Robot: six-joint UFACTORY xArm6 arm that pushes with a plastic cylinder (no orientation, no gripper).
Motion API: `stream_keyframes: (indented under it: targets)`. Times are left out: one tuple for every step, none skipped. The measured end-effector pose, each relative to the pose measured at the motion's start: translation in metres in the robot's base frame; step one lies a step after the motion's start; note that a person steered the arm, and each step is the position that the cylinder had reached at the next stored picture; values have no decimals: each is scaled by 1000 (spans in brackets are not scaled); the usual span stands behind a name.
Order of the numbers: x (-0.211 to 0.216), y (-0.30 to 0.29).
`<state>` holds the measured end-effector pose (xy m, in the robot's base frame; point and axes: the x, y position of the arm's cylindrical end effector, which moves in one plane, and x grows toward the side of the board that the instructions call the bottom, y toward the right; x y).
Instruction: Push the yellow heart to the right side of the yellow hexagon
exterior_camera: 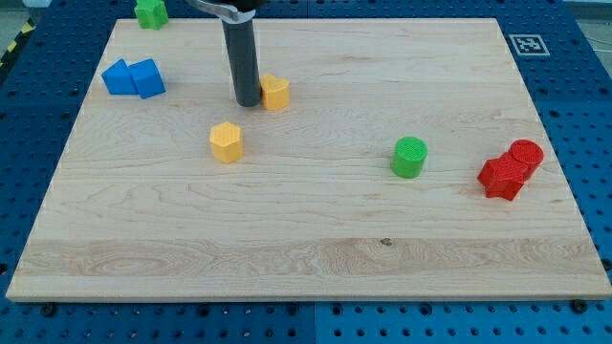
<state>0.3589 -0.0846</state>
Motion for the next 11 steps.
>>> stream_keyframes:
  targets:
    - [-26, -4]
    - [-58, -4]
    - [-70, 16]
    - [-69, 46]
    - [-67, 64]
    - [-43, 74]
    - [-31, 57]
    - [-10, 35]
    - [7, 11]
    - [45, 5]
    - [84, 5]
